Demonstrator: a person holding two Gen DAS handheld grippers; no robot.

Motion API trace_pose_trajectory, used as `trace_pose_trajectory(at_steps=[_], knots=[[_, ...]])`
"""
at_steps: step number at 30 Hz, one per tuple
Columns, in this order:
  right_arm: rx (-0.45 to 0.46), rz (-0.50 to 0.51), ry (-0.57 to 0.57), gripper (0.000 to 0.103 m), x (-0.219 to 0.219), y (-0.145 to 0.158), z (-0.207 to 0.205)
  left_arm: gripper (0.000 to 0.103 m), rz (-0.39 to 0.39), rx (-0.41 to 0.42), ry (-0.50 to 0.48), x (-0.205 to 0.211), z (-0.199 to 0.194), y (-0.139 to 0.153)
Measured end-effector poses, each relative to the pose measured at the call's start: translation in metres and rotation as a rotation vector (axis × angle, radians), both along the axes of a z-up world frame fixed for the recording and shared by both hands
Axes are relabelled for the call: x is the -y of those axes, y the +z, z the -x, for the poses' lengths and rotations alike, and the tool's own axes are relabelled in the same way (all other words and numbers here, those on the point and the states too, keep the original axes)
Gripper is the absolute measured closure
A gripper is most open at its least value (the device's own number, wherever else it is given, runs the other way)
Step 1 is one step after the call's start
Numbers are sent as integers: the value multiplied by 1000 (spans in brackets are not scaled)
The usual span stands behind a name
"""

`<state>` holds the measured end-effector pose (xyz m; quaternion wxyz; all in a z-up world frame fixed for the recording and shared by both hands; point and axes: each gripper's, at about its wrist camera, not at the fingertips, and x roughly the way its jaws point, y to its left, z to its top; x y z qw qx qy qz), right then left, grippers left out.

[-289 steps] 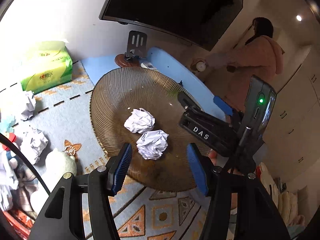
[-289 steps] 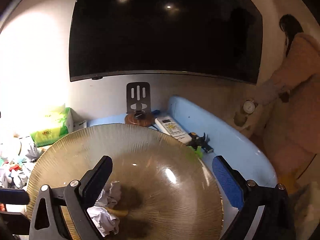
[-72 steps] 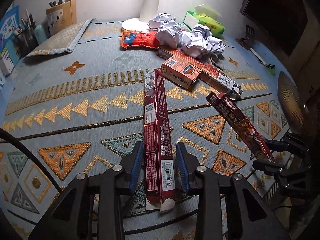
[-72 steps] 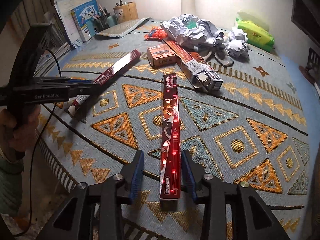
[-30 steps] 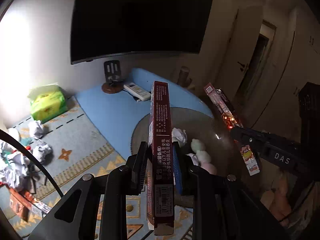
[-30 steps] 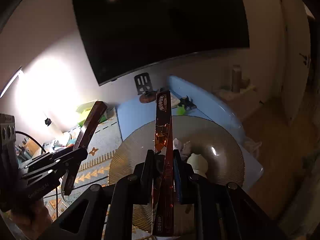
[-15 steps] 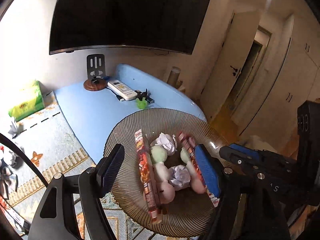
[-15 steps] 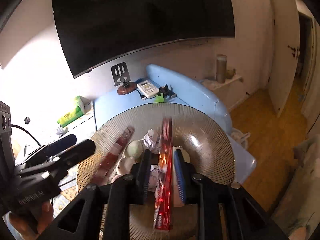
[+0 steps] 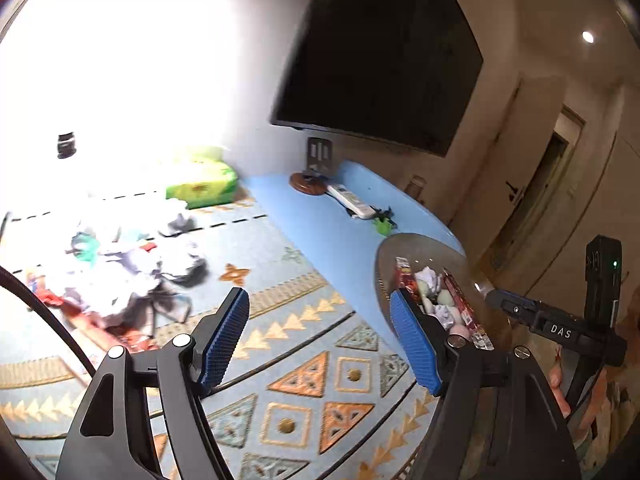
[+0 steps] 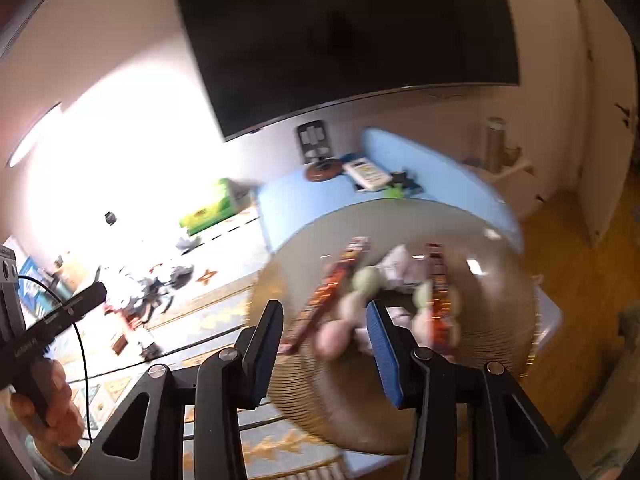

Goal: Organize objects
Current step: 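Carry the red snack boxes to the glass bowl and release them, then grasp the pink box with the left gripper while the right grasps a long snack box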

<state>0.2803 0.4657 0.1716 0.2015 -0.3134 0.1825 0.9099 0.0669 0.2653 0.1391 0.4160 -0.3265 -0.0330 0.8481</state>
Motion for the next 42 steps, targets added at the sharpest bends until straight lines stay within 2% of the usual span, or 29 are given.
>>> trace_pose_trajectory(at_steps=[3,5,7,9,11,13,15,18,21,22,23,24,25,27,30,33,35,40,41,42], knots=[[13,1,89,60,31,-5,24,28,-12,18,107,53,13,2],[34,12,155,56,52,-12,44,14,-8,29,177,83,23,-2],[66,17,219,55,73,-23,66,6,-14,45,258,111,37,-9],[97,17,282,55,96,-37,88,5,-2,76,333,133,53,-24],[134,24,348,55,115,-53,112,6,50,140,387,145,72,-47],[160,41,414,55,131,-72,136,6,78,207,362,149,86,-74],[176,59,467,55,142,-87,160,6,124,240,316,142,94,-97],[199,79,533,55,154,-101,193,6,273,211,241,120,102,-117],[200,76,577,55,164,-107,213,6,378,127,182,99,106,-121],[202,71,585,55,167,-110,219,7,394,108,174,95,108,-122],[211,66,589,55,170,-114,224,16,400,106,167,93,109,-123],[222,61,590,55,172,-118,228,20,410,83,175,92,109,-123],[226,66,591,54,174,-121,232,41,414,68,163,91,108,-122],[218,56,595,53,176,-121,233,45,432,39,161,91,103,-121],[216,34,595,54,179,-120,230,46,414,37,177,98,99,-117],[196,54,639,67,188,-117,219,46,355,91,225,118,99,-116],[201,70,659,69,198,-116,204,46,322,114,260,132,100,-116],[253,52,712,69,225,-115,152,46,251,141,310,150,105,-112],[263,47,720,67,228,-115,144,45,247,140,315,151,105,-111],[275,40,716,59,229,-114,139,45,250,134,321,150,106,-111]])
